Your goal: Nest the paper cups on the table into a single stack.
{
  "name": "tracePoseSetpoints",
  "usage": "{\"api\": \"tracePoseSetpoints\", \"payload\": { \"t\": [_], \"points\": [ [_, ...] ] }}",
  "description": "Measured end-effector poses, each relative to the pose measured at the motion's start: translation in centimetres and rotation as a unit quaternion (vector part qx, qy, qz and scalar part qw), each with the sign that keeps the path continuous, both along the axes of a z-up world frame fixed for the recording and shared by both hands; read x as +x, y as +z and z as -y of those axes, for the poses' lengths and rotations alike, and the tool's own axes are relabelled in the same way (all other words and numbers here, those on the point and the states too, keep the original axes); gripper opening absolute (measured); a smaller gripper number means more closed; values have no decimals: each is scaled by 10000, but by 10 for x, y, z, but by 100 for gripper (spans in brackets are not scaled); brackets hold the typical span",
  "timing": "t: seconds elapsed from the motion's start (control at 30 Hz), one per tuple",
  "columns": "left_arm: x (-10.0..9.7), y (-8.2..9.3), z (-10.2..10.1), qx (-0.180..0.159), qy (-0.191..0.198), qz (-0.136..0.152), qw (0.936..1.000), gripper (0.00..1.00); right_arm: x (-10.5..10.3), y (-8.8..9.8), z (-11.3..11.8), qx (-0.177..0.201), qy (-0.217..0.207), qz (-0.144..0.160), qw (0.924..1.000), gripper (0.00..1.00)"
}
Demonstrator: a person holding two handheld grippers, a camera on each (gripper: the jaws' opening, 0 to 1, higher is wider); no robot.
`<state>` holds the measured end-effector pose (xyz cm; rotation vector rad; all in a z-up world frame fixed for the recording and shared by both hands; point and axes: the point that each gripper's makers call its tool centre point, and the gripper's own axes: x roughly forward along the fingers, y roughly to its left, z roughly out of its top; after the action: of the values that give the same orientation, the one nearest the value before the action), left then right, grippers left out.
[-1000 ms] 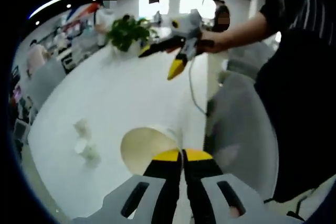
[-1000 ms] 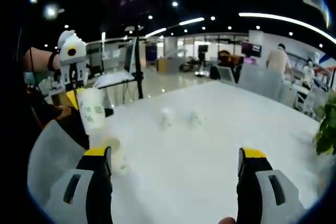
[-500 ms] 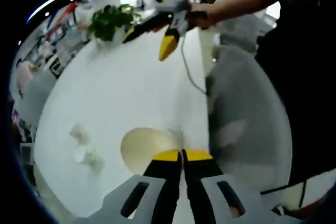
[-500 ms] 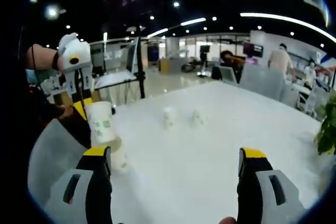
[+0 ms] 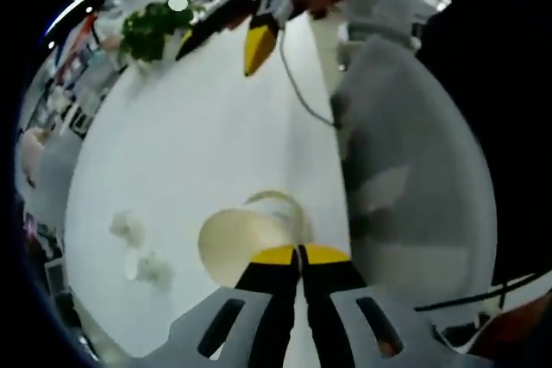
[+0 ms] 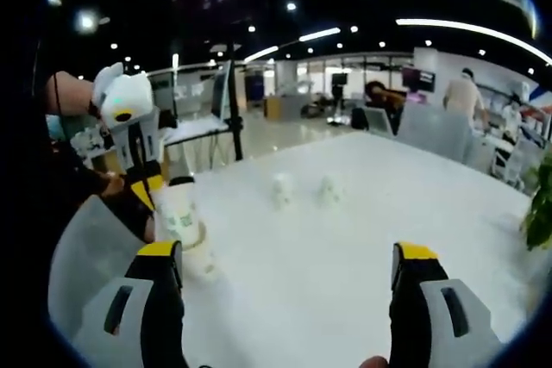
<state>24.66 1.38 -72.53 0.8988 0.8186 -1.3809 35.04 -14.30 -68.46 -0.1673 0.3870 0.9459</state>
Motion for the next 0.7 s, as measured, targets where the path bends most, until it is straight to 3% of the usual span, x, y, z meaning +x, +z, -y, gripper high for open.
{"api": "tracePoseSetpoints", "payload": {
  "t": [0.3, 0.7],
  "points": [
    [4, -14, -2, 299, 36, -21, 9995, 0, -1, -3, 1, 33, 16, -65, 10000, 100],
    [7, -16, 2, 348, -175, -37, 9992, 0, 0, -2, 5, 223, -46, -168, 9996, 99]
  ]
}}
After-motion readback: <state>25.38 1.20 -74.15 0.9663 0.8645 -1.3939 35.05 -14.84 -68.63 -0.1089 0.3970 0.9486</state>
